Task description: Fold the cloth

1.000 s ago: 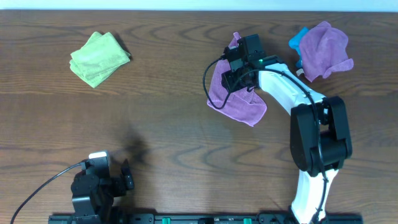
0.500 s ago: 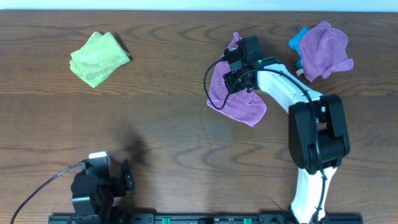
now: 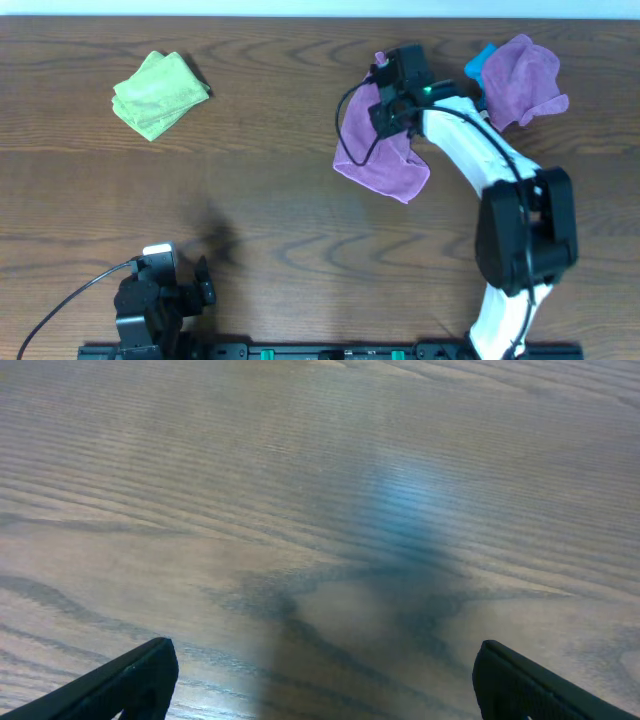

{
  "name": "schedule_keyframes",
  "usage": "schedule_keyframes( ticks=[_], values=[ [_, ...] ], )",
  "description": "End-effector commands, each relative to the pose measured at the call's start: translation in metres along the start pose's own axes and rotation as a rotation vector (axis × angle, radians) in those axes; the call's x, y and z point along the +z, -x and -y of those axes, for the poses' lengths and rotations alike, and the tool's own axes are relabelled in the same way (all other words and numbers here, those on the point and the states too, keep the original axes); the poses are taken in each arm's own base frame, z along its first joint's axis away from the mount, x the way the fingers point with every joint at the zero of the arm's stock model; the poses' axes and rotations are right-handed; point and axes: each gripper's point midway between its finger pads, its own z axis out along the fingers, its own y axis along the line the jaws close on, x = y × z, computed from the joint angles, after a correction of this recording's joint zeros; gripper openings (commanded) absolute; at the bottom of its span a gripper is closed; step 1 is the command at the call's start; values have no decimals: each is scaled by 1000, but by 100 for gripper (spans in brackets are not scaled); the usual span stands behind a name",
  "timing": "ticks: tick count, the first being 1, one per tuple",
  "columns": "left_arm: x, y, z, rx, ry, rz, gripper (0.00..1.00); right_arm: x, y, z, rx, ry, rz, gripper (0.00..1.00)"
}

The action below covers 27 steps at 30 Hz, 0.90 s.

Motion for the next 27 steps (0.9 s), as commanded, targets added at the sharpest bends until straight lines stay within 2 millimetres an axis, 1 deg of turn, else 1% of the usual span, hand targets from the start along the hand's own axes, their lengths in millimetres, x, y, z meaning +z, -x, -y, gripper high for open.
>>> schedule_keyframes(
  ticks=[1,2,5,6,7,11,12,15,17,18,20,22,24,25,27],
  values=[
    [4,-17,-6,30,33,-60,95,-35,19,36,41,-139,67,1],
    [4,-17,-6,30,33,-59,96,-36,17,43,52,-159,62,1],
    [4,-17,-6,30,33,-60,95,-40,6,74,92,-241,28,1],
    [4,-17,-6,30,33,-60,95,-41,1,88,121,-273,15,1],
    [4,-17,-6,30,33,-60,95,-43,-2,97,144,-295,11,1],
    [4,-17,-6,30,33,-59,95,-50,-19,145,268,-388,-8,1],
    [4,-17,-6,30,33,-59,96,-52,-23,153,294,-396,-12,1],
    [4,-17,-6,30,33,-60,95,-55,-36,172,361,-414,-32,47],
    [4,-17,-6,30,34,-59,96,-56,-44,179,379,-411,-51,54],
    [4,-17,-6,31,34,-60,95,-56,-47,178,381,-401,-62,56],
    [4,-17,-7,30,36,-59,95,-54,-52,169,380,-355,-87,58],
    [4,-17,-7,30,36,-59,95,-52,-57,156,379,-293,-115,58],
    [4,-17,-7,30,36,-59,95,-49,-62,137,369,-195,-146,58],
    [4,-16,-6,30,33,-57,96,-47,-63,123,343,-117,-162,58],
    [4,-4,2,20,-11,-6,95,-48,-67,96,284,36,-185,58]
  ],
)
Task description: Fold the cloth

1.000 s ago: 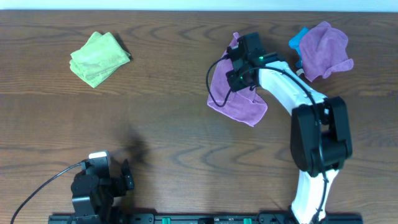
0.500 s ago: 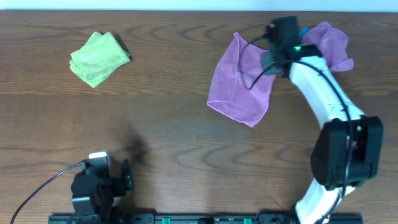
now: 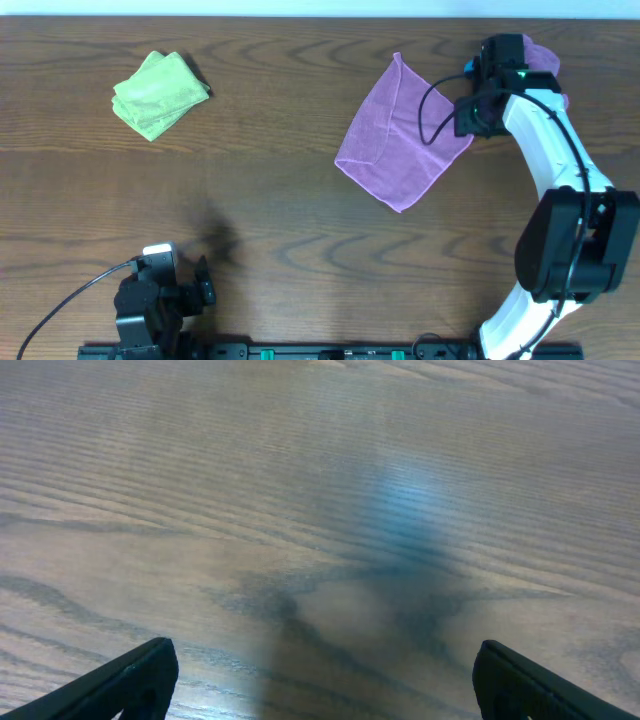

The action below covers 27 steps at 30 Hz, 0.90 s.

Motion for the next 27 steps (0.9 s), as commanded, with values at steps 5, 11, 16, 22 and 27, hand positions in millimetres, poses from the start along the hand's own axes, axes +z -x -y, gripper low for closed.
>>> schedule_keyframes(
  ticks=[5,11,16,22,27],
  values=[
    [2,21,21,-5,-122,94,95,-16,-19,-60,-216,346,-39,60],
    [-9,39,61,-136,-357,62,96,-20,-25,-73,-308,406,-41,61],
    [-15,61,64,-160,-350,-87,95,-16,-29,-83,-351,419,-54,61],
    [-15,98,72,-197,-350,-294,95,-8,-48,-100,-396,478,-133,61],
    [-1,127,83,-236,-393,-385,95,-6,-70,-112,-470,502,-217,65]
  ],
)
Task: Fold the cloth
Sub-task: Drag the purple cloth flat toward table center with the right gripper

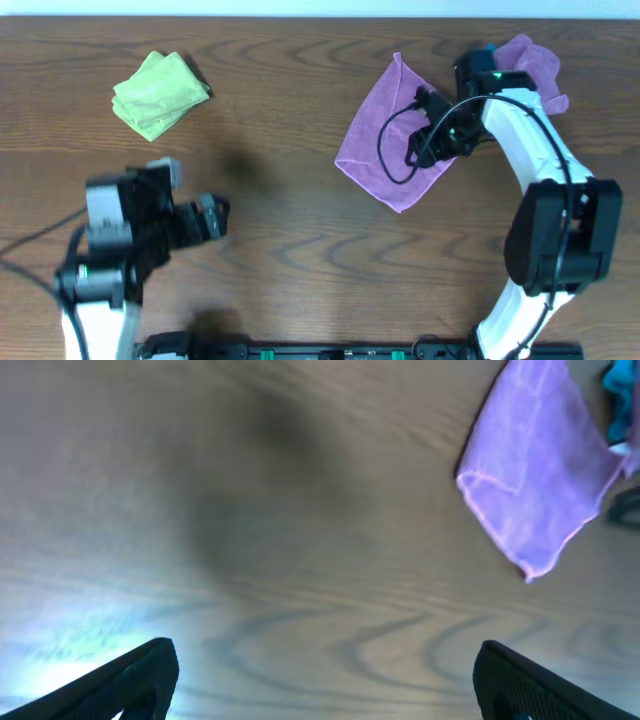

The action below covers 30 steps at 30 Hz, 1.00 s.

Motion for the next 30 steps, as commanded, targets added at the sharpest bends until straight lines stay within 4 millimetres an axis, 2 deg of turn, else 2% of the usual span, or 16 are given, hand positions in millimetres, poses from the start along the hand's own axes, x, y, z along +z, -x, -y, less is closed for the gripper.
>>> schedule_keyframes(
  ticks=[1,7,11,25,30],
  values=[
    [5,13,15,-35,-69,-43,95,11,-3,-15,-77,43,-41,65],
    [35,28,31,-222,-207,-111,96,19,-12,-33,-175,34,-115,65],
    [46,31,34,-248,-239,-138,95,26,-19,-40,-211,29,-155,66],
    [47,35,34,-244,-240,-133,95,54,-51,-35,-222,-18,-253,65],
    [47,35,34,-244,-241,-133,96,60,-54,-34,-223,-17,-255,66]
  ],
)
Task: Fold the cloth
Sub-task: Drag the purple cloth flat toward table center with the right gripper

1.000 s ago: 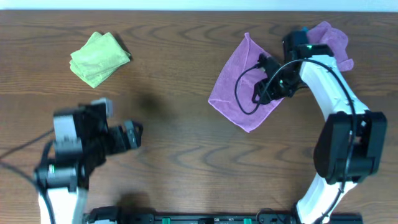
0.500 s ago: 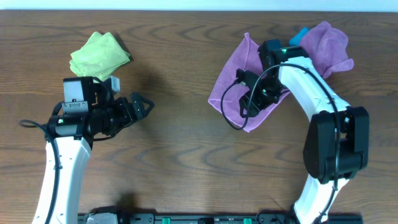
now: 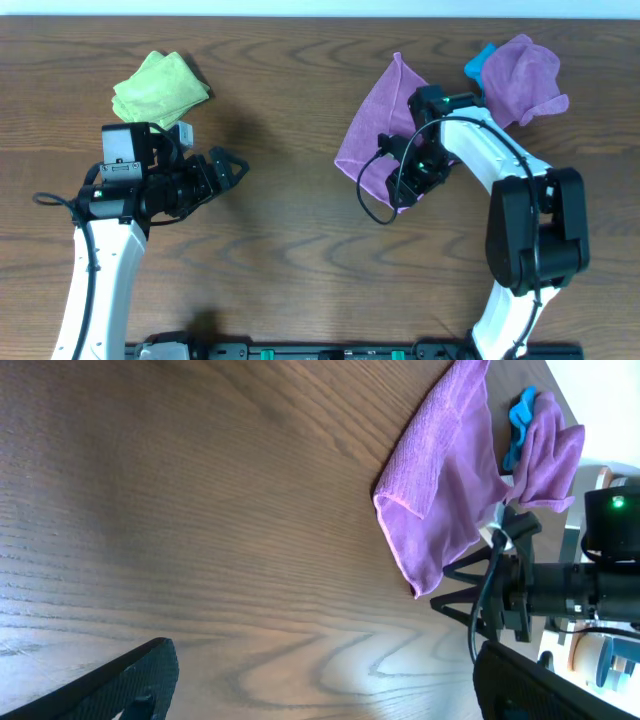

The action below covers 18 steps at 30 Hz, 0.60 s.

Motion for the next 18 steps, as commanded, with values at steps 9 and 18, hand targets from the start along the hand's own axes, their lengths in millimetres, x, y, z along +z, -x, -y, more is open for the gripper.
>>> schedule_keyframes(
  ticks=[9,18],
  values=[
    [-4,4,10,14,-26,8,95,23,-9,1,5,-12,-41,62],
    [-4,5,11,18,-29,13,95,40,0,-11,-3,-10,-62,1]
  ],
)
